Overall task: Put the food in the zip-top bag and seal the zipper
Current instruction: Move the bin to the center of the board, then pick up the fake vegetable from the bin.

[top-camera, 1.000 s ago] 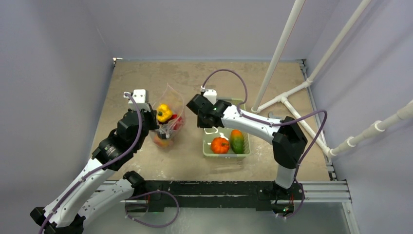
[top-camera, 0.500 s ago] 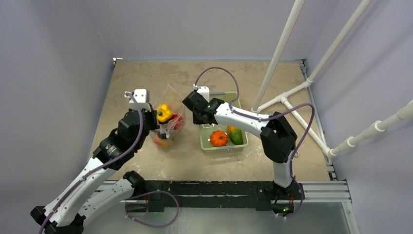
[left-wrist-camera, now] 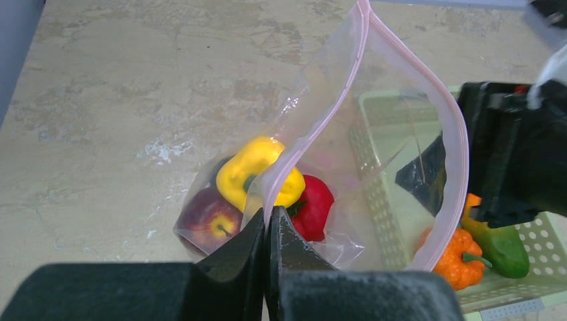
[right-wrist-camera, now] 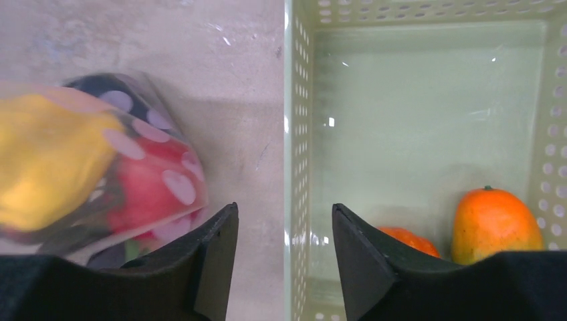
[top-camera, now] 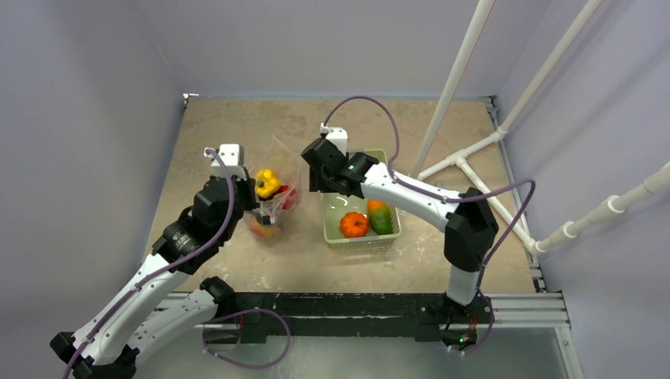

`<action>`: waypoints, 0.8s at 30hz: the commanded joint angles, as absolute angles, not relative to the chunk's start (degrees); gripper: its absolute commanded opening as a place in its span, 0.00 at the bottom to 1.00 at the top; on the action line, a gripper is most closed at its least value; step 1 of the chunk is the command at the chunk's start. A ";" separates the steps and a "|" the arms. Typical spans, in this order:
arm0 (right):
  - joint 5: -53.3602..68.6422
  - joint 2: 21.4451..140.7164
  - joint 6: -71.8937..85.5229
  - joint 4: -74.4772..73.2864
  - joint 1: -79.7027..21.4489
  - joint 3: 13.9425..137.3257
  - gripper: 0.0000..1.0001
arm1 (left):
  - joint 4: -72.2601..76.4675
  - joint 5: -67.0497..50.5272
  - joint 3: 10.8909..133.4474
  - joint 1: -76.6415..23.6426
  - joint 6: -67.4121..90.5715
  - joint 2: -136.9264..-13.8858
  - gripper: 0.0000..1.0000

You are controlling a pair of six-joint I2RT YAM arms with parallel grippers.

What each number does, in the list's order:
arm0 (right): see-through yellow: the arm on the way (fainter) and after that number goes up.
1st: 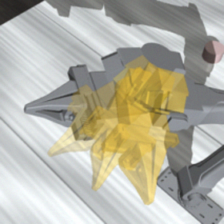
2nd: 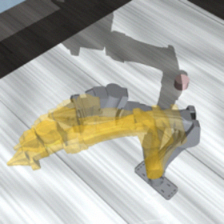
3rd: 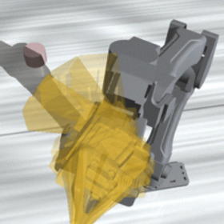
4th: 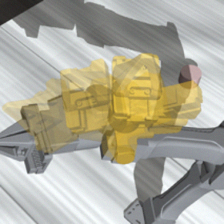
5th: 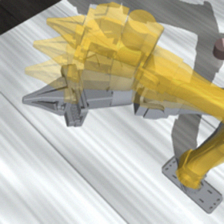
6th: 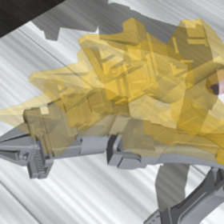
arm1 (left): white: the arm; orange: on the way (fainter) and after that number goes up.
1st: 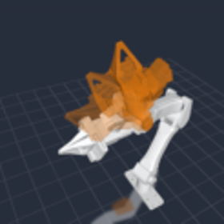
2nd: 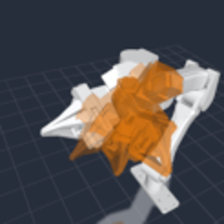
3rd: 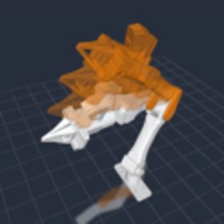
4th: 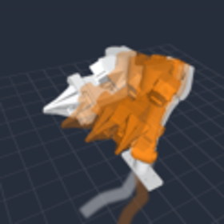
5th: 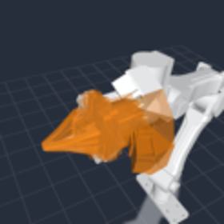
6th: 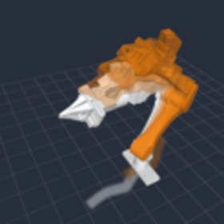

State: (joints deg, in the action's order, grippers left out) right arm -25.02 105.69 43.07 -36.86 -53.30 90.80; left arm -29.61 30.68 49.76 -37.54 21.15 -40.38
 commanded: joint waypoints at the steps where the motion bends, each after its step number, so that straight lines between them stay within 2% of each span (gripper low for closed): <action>1: -27.51 98.98 45.39 -38.84 -53.43 90.38 0.58 | -27.77 30.94 49.75 -37.33 19.84 -40.39 0.00; 11: -26.86 91.73 48.30 -42.57 -53.43 81.73 0.76 | -27.74 31.38 49.75 -37.34 19.82 -40.35 0.00; 17: -24.00 87.42 48.70 -41.03 -53.44 74.42 0.97 | -27.68 31.29 49.79 -37.17 19.78 -40.34 0.00; 24: -20.13 85.90 49.50 -38.35 -53.44 68.01 0.99 | -27.65 31.03 49.77 -36.91 19.78 -40.26 0.00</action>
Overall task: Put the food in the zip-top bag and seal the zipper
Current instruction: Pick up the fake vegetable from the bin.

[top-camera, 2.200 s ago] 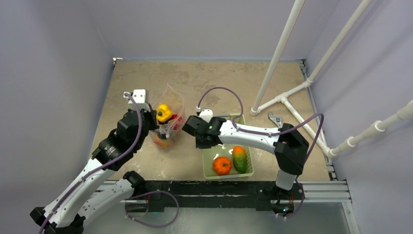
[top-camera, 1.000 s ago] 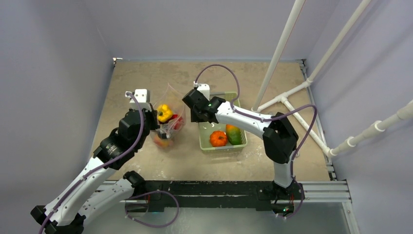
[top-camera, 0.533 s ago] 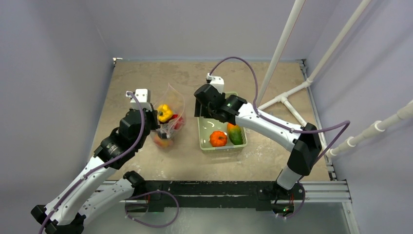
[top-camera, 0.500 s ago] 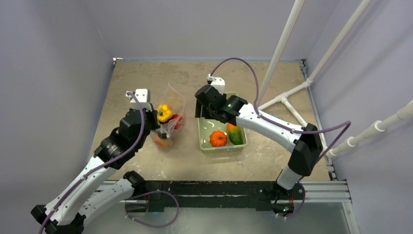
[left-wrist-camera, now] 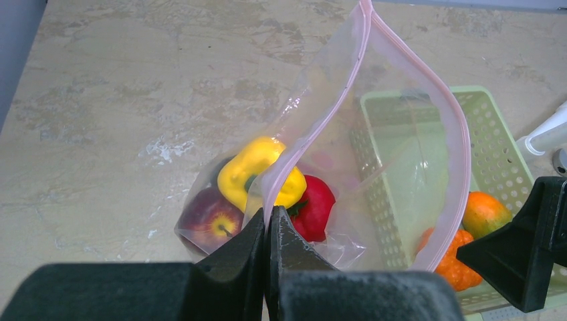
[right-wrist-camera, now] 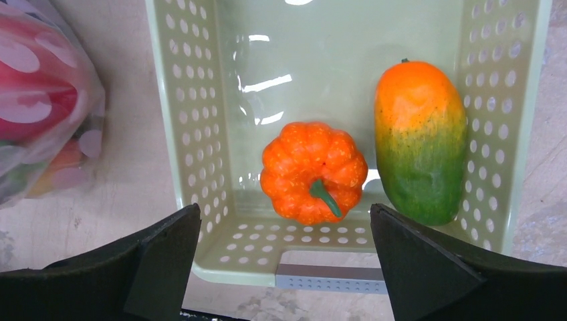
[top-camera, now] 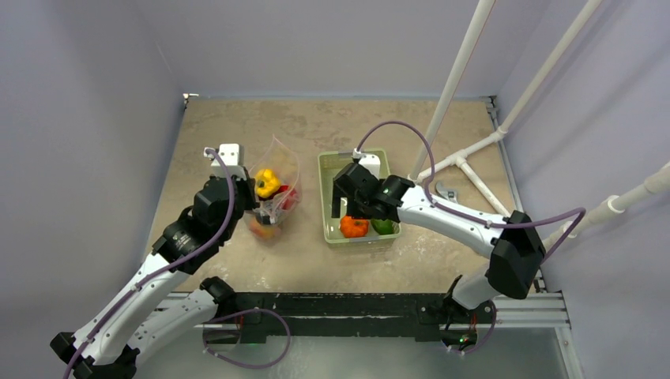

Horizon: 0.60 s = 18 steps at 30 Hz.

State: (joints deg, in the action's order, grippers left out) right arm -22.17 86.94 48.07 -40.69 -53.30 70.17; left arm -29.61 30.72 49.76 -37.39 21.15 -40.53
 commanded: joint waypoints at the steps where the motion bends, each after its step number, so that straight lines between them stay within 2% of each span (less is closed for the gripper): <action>1: -20.17 86.44 49.56 -38.28 -53.44 67.62 0.99 | -27.64 31.00 49.75 -36.87 19.78 -40.25 0.00; 18: -22.68 95.05 48.42 -34.94 -53.10 66.91 0.99 | -27.86 31.02 49.75 -36.91 19.86 -39.82 0.00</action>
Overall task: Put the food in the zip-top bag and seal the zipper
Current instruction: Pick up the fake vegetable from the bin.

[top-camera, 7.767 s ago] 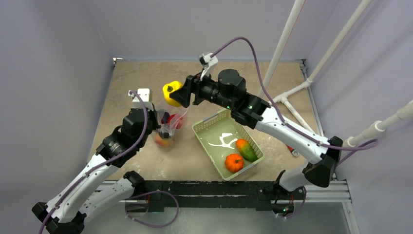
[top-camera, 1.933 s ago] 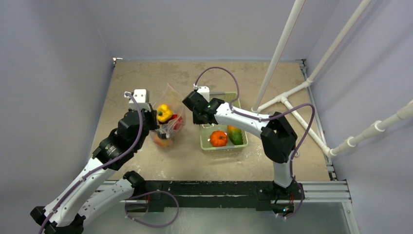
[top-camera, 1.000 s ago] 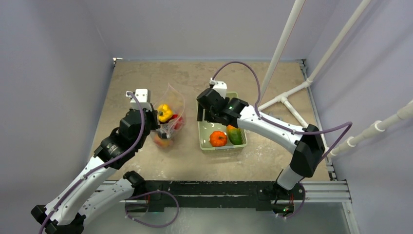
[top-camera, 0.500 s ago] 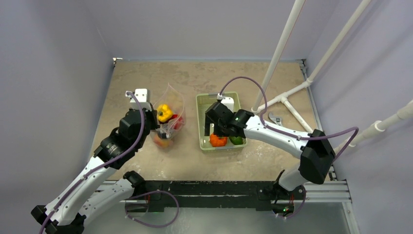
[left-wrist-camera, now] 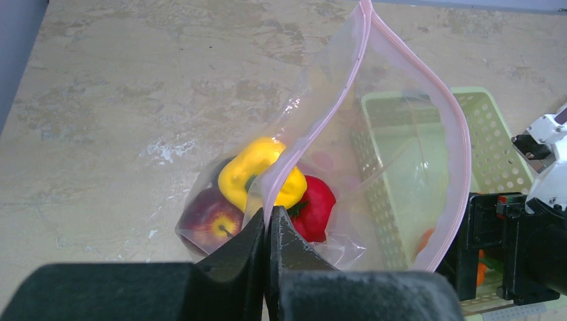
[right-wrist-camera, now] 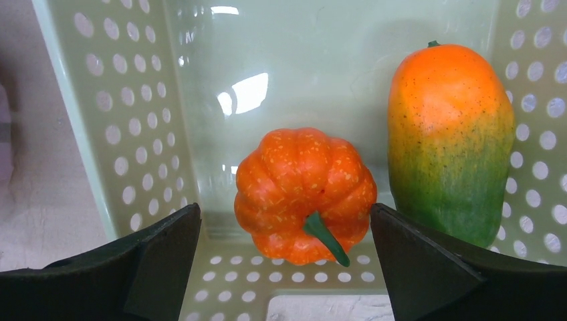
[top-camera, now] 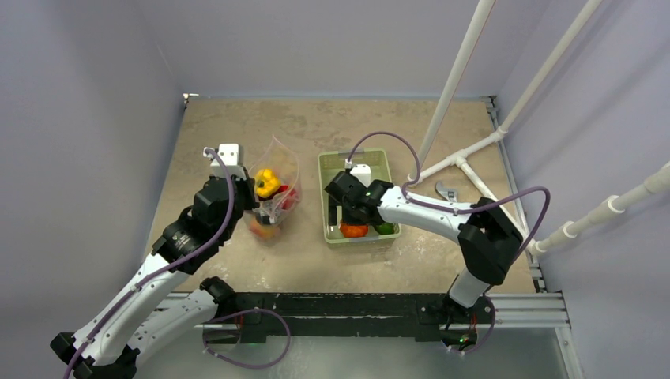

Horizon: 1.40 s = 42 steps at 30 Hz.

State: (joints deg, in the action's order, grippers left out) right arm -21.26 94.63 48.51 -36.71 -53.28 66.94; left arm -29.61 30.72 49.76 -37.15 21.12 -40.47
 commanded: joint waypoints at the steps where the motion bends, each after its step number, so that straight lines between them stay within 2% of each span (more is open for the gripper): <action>1: -22.68 95.40 48.38 -34.83 -53.12 66.82 0.99 | -27.85 30.98 49.79 -36.88 19.91 -39.74 0.00; 14: -24.04 98.00 48.89 -34.39 -53.00 65.92 0.98 | -27.77 30.76 49.75 -36.91 19.73 -39.81 0.00; 17: -24.12 98.04 48.70 -34.76 -53.00 66.38 0.88 | -27.75 30.84 49.81 -36.91 19.69 -39.90 0.00; 21: -25.11 95.96 48.32 -35.99 -52.83 68.12 0.60 | -27.77 30.94 49.79 -36.84 19.69 -39.97 0.00; 23: -25.25 95.22 48.17 -36.98 -52.82 69.15 0.50 | -27.77 30.94 49.76 -36.91 19.69 -40.07 0.00; 27: -26.54 93.85 48.69 -39.84 -52.82 72.02 0.39 | -27.76 31.02 49.82 -36.87 19.69 -40.08 0.00; 32: -27.73 92.09 48.67 -42.54 -52.82 76.22 0.34 | -27.77 30.89 49.77 -36.89 19.69 -40.25 0.00; 42: -28.37 90.17 44.56 -42.84 -52.78 89.56 0.34 | -27.77 30.87 49.75 -36.84 19.69 -40.25 0.00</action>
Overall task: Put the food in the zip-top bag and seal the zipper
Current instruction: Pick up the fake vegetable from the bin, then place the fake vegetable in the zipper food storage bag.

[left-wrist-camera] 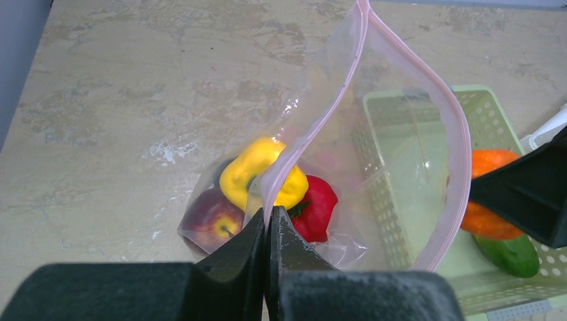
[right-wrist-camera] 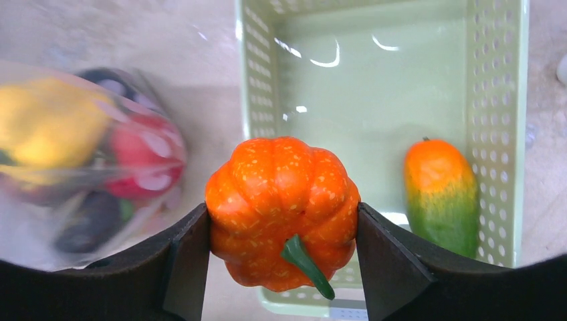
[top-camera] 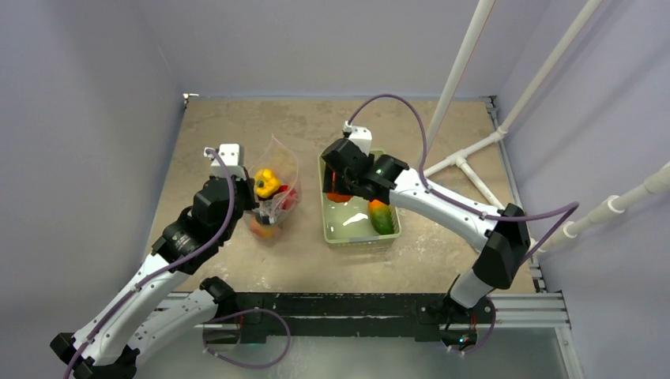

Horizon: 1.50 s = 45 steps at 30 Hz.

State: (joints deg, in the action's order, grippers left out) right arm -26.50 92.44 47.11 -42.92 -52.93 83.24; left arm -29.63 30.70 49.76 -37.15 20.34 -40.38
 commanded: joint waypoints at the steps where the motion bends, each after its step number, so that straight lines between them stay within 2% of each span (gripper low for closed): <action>1: -28.10 90.25 43.99 -42.74 -52.81 91.03 0.34 | -27.73 30.90 49.75 -36.78 19.69 -40.25 0.00; 10: -25.37 89.91 36.14 -35.83 -52.82 101.53 0.33 | -27.79 31.02 49.75 -36.82 19.75 -40.17 0.00; 20: -12.10 90.03 28.85 -26.34 -53.12 106.83 0.33 | -27.93 31.27 49.76 -36.81 19.66 -40.08 0.00; 35: -15.36 98.40 26.49 -26.94 -60.28 110.35 0.34 | -27.68 30.84 49.66 -36.83 19.54 -40.39 0.00; 40: -17.48 99.43 26.61 -27.99 -60.29 109.69 0.39 | -27.62 30.94 49.66 -36.83 19.57 -40.25 0.00; 44: -18.45 100.20 27.04 -28.50 -60.35 108.55 0.47 | -27.59 30.87 49.68 -36.81 19.51 -40.34 0.00; 45: -18.73 100.46 27.14 -28.56 -60.38 108.33 0.52 | -27.60 30.93 49.66 -36.84 19.51 -40.26 0.00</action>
State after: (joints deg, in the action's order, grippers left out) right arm -16.12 101.08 27.57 -29.28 -60.42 107.90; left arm -29.61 30.70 49.76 -37.15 20.32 -40.53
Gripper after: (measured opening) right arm 0.701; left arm 0.004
